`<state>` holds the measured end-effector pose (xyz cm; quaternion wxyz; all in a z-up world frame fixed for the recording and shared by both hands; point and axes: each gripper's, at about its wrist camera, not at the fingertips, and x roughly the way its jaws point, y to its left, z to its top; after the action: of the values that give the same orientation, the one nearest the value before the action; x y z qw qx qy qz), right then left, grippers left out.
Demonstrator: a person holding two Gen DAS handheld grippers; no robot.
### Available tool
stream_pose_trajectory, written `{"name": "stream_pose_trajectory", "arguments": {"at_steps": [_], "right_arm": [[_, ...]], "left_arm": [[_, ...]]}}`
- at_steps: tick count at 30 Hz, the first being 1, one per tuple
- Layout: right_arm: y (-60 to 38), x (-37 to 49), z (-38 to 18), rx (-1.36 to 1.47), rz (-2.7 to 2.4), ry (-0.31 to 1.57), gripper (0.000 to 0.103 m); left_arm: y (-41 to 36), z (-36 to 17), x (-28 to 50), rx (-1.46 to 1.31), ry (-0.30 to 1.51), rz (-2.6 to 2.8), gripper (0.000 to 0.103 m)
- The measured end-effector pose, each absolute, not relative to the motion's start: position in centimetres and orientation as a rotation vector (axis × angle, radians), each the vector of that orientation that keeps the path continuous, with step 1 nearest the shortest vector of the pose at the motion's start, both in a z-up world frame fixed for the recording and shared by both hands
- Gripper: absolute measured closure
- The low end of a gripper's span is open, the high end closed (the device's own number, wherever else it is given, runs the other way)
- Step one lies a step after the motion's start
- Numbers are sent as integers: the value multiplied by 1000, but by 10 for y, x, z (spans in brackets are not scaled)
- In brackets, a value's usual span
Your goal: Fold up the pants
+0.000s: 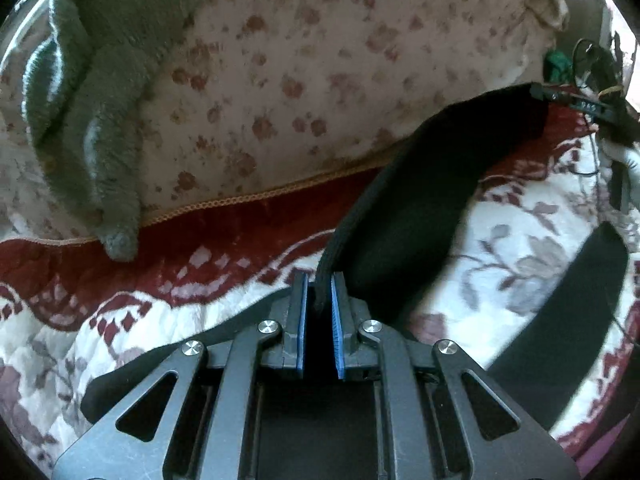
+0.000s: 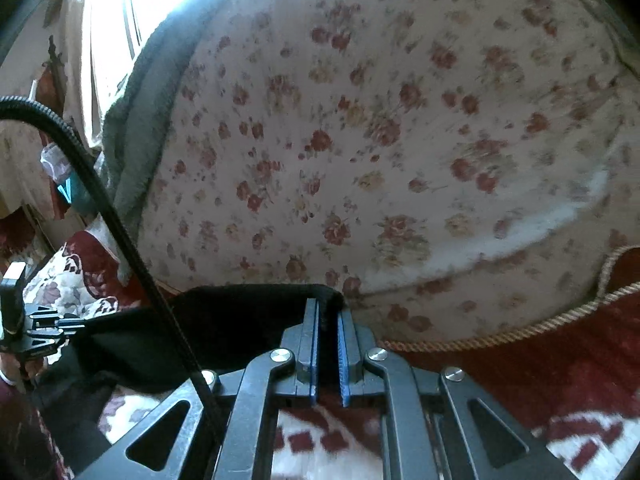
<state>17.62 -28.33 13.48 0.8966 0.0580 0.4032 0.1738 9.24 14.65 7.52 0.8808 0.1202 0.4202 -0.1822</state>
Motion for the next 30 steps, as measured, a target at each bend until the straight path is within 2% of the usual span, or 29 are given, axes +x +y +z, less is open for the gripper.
{"name": "stream_pose_trajectory", "arguments": {"at_steps": [5,10,14,15,21,24,26,28,30], "right_arm": [[-303,139,157,158,343,812,96],[-327,87,163,187,322,817,96],[-339,54,159,212,301,830,96],[-342,48,160,219,296,824,101],[-362,-6,167,303,296,793,101],[-365,-26,152,323,286,856,101],[-370,-35,143,415,302,889,98],[-374,-37,132,498,284,927,88],[-379,-34,118,564,256,977,77]], "left_arm": [[139,98,39,230,820,-401,99],[136,110,-12,188,765,-421,99],[132,104,-33,184,787,-406,99],[133,104,-38,175,787,-395,99],[152,100,-52,2,840,-389,98],[163,93,-47,-135,879,-361,88],[167,87,-44,-200,895,-338,75],[170,80,-42,-268,910,-318,66],[173,75,-39,-312,922,-306,65]]}}
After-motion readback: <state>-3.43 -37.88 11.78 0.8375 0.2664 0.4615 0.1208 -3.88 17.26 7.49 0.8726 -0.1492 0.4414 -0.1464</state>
